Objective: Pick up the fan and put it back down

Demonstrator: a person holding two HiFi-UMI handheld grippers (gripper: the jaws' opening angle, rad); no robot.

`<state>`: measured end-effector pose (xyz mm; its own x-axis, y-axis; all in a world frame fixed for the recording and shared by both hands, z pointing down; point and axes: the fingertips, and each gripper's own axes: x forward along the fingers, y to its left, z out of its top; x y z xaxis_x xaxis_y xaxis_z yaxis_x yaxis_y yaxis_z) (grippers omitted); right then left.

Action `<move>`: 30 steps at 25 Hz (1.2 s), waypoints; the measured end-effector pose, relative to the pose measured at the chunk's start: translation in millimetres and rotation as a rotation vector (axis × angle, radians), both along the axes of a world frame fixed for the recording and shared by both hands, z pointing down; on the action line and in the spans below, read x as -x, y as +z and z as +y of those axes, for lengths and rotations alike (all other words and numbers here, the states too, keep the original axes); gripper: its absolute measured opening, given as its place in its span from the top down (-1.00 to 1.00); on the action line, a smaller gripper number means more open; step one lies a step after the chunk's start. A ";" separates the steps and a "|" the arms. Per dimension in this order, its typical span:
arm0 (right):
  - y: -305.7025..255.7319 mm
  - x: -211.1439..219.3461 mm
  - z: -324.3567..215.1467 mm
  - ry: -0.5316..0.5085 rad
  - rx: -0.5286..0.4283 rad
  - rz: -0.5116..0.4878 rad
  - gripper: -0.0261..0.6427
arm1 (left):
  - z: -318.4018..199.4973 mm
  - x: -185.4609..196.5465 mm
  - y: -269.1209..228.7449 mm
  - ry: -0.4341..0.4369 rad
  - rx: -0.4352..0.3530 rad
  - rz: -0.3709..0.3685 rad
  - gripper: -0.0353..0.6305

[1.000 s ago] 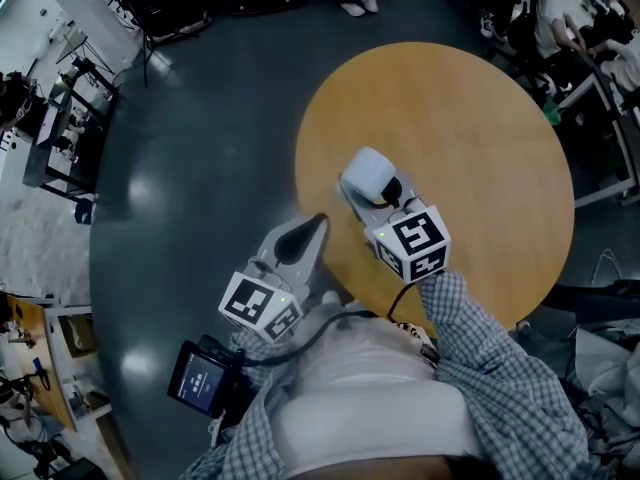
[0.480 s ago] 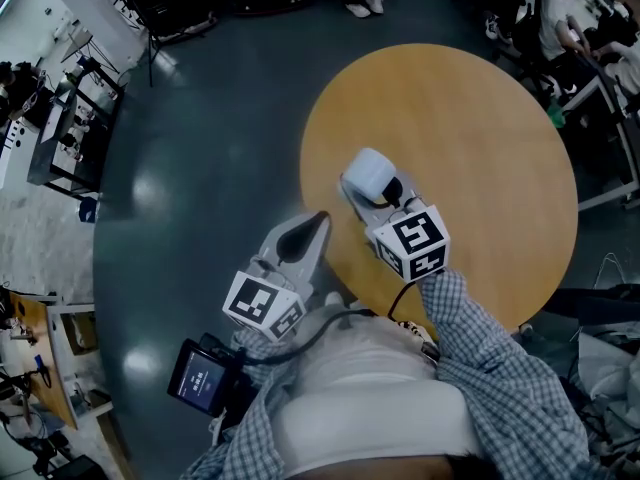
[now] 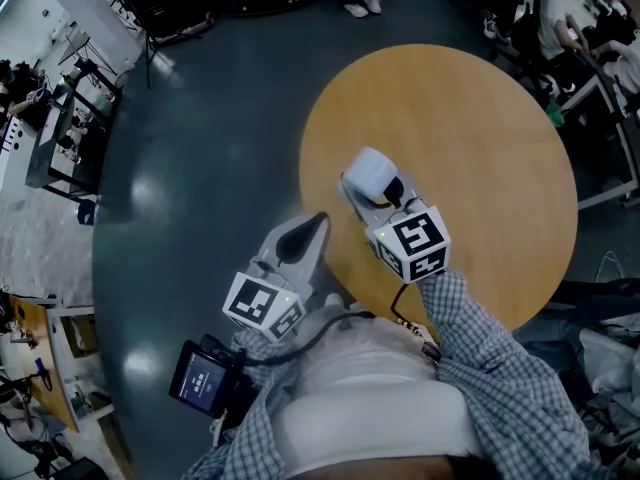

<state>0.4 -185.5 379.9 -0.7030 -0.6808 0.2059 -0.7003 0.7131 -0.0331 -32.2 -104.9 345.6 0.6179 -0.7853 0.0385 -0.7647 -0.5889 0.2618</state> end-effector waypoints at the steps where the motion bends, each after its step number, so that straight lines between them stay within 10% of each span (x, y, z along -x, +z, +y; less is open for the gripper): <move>1: -0.4 0.1 -0.4 -0.001 -0.002 0.003 0.49 | 0.2 -0.1 0.1 -0.001 0.003 0.000 0.90; 30: 106.0 38.7 -37.1 -0.060 0.112 0.036 0.49 | 28.8 32.0 85.4 -0.111 0.240 0.039 0.90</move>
